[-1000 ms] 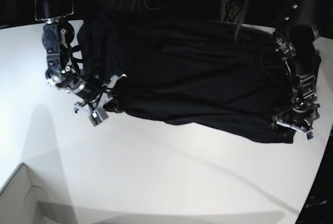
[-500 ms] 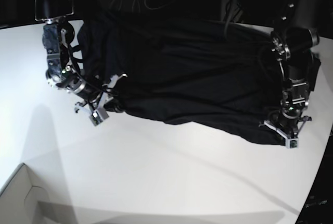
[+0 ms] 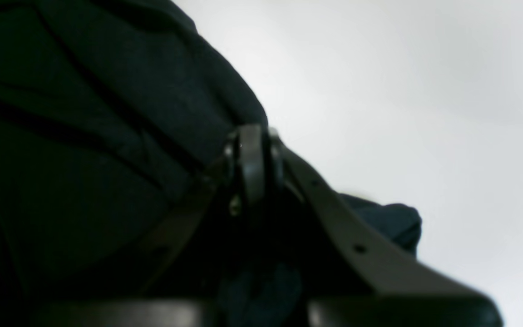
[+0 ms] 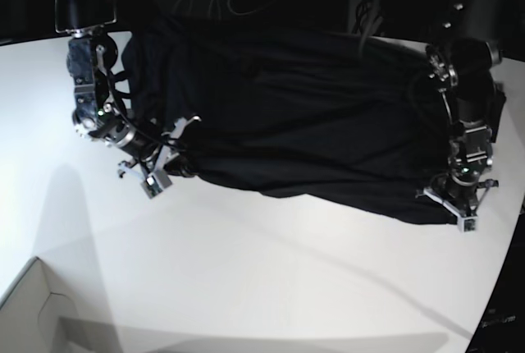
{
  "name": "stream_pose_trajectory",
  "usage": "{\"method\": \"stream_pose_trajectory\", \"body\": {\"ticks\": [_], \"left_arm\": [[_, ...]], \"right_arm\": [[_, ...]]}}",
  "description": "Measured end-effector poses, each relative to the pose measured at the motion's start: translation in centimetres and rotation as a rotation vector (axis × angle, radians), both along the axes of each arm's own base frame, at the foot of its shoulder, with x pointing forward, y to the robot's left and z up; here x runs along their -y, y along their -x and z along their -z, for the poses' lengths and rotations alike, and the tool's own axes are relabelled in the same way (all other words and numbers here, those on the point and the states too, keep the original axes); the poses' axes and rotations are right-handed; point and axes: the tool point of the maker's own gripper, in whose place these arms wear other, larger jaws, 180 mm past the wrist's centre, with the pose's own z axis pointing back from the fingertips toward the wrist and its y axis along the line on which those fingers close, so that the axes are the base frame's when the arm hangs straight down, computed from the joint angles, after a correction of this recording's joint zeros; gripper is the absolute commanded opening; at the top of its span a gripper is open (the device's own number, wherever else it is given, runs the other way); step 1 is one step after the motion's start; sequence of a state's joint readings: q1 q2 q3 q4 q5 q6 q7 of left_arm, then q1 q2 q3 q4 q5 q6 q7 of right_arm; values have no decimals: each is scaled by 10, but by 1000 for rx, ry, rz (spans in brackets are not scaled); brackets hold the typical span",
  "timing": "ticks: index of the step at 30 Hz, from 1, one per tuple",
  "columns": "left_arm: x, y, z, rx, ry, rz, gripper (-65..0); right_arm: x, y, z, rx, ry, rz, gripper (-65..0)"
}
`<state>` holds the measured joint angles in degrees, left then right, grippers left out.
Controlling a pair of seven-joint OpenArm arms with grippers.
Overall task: Layout the t-shirt on the table in an organized manner, then fold the t-shirt properly
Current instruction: 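Reach the left gripper across the shirt and grasp its opposite edge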
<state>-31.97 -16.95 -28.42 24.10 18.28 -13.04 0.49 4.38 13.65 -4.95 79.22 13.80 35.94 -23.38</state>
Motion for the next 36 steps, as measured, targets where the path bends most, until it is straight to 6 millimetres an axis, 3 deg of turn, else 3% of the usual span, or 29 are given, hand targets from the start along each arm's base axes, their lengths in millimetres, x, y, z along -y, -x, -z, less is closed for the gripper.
{"method": "stream_pose_trajectory", "body": {"ticks": [4,6,9,11,14,26,36], "left_arm": [[-6,6,-9,-30,-45,-7,-368],[-7,2,-23,3,-74,-7,-283],[-7,-5,-41,53,-96,-1,-210],[-10,-2,-36,40,-92,-4,-199],[-11,13,-6,-45,-60,-12,-196],[-27,16,2,6,-21,-34,-196],[-26,18,8,41,29,-60,-201]], "right_arm": [[0,0,0,0,0,0,-650],[0,0,0,-1,0,0,-650],[0,0,0,-1,0,0,-650],[0,0,0,0,1,0,-650],[0,0,0,-1,0,0,-650],[0,1,1,-3,0,-2,-650],[0,1,0,-2,-2,0,-650]]}}
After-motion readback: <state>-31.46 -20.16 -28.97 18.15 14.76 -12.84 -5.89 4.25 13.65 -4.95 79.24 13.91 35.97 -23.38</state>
